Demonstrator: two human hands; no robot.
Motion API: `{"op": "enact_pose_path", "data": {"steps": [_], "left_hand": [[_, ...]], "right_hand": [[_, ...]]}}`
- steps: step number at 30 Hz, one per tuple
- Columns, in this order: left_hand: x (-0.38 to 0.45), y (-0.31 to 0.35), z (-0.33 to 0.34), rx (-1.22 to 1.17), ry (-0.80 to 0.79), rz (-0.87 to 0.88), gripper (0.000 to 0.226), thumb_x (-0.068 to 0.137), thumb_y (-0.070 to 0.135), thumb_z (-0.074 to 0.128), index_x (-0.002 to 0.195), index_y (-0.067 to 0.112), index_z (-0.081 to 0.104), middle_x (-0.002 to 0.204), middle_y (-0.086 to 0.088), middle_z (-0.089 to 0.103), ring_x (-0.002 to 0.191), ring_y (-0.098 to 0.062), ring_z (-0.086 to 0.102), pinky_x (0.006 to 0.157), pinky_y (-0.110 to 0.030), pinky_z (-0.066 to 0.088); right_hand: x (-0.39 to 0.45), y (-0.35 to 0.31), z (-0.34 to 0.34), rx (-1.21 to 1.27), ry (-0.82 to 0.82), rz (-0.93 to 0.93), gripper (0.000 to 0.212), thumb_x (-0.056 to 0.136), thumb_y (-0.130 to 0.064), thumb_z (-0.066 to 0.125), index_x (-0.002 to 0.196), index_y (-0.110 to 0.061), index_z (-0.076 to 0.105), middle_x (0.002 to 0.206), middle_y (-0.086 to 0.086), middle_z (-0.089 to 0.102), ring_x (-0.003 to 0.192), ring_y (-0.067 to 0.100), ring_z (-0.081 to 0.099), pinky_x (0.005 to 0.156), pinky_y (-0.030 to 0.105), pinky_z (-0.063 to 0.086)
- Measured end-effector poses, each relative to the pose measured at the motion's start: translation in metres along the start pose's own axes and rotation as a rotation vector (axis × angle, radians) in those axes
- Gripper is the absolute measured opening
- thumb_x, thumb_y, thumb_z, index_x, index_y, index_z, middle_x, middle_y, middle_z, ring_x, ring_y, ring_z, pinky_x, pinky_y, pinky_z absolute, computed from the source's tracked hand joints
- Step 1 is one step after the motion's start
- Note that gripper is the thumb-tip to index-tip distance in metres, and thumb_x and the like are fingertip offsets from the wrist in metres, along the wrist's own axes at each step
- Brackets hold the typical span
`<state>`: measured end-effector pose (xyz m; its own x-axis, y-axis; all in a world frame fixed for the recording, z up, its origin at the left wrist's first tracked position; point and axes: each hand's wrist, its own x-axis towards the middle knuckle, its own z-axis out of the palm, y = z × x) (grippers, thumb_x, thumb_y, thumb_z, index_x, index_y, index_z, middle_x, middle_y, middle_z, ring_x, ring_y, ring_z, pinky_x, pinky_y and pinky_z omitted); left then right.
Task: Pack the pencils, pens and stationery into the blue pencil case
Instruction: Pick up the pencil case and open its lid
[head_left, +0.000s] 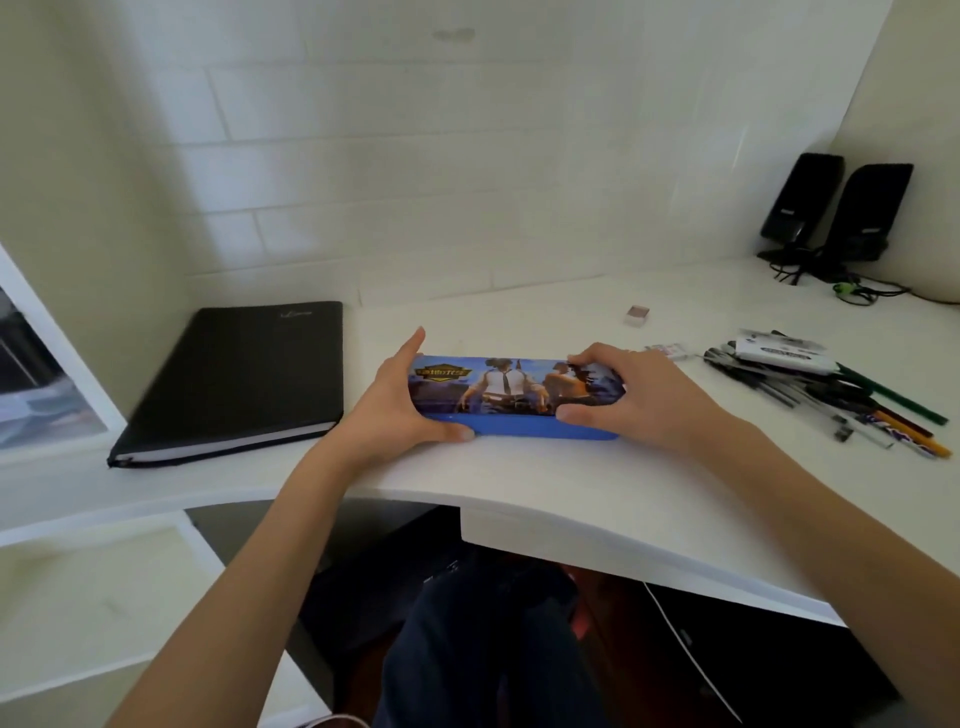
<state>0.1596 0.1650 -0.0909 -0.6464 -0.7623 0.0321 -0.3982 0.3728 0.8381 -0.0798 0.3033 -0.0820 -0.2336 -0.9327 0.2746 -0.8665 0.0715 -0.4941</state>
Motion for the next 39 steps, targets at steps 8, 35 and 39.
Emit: {"op": "enact_pose_path", "data": {"steps": [8,35,39], "left_hand": [[-0.005,0.007,0.003,-0.047,0.005,0.019,0.13,0.057,0.016,0.087,0.149,0.036,-0.002,0.124,0.012,0.041,0.099,0.001,0.056,0.101,-0.028,0.042],[-0.006,0.004,0.005,-0.017,0.008,0.03,0.132,0.065,0.022,0.084,0.146,0.035,-0.018,0.138,0.013,0.036,0.112,-0.003,0.042,0.097,-0.023,0.035],[-0.007,0.005,0.007,0.016,0.011,0.055,0.117,0.068,0.023,0.083,0.149,0.033,-0.001,0.117,0.032,0.039,0.093,0.017,0.048,0.082,-0.002,0.037]], "right_hand": [[0.017,0.003,-0.005,0.112,0.109,0.098,0.044,0.079,-0.062,0.054,0.07,-0.021,0.065,0.067,-0.006,0.066,0.068,0.015,0.061,0.065,0.03,0.045],[0.013,0.0,-0.003,0.419,0.304,0.133,0.04,0.09,-0.053,0.044,0.09,-0.015,0.059,0.079,0.006,0.061,0.075,0.018,0.053,0.076,0.036,0.043],[0.02,0.011,0.009,0.427,0.363,0.263,0.04,0.096,-0.041,0.042,0.111,-0.004,0.048,0.094,0.026,0.059,0.088,0.039,0.056,0.075,0.038,0.046]]}}
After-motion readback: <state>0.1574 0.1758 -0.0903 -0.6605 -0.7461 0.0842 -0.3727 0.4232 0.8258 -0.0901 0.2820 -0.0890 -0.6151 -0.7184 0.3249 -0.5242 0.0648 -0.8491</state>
